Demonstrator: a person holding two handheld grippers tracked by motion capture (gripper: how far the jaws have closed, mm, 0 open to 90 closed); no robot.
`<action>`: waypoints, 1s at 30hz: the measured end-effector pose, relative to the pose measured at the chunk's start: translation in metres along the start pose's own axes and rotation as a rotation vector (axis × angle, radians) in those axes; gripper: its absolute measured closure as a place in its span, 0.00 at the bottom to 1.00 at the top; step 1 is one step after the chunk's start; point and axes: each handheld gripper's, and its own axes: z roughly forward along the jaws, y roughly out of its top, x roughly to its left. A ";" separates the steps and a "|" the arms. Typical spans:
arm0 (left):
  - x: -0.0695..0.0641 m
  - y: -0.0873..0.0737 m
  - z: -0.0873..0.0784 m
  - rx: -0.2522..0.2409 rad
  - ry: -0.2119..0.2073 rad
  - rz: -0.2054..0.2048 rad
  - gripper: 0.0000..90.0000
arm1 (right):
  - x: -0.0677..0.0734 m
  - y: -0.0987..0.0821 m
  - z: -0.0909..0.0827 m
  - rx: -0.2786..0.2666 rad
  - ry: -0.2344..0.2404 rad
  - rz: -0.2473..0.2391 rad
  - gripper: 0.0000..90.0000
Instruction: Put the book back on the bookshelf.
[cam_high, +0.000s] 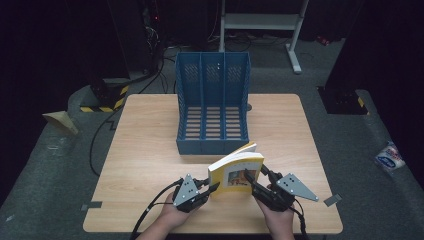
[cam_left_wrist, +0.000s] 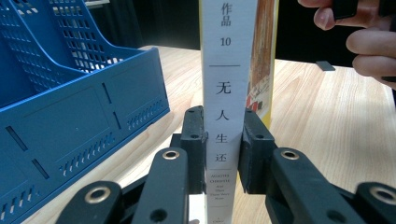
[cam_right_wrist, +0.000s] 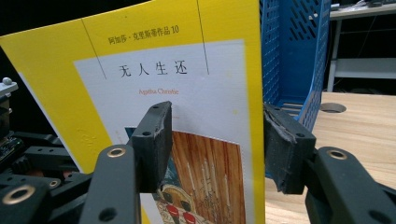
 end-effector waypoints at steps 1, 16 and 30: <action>0.000 0.000 0.000 -0.001 -0.002 -0.002 0.83 | 0.000 0.000 0.000 0.000 0.000 0.000 0.52; -0.002 0.000 -0.002 0.002 -0.024 -0.005 0.84 | -0.004 0.000 0.004 0.019 -0.014 -0.005 0.43; -0.003 0.002 -0.003 0.000 -0.026 0.001 0.82 | -0.002 -0.001 0.009 0.019 -0.001 -0.025 0.39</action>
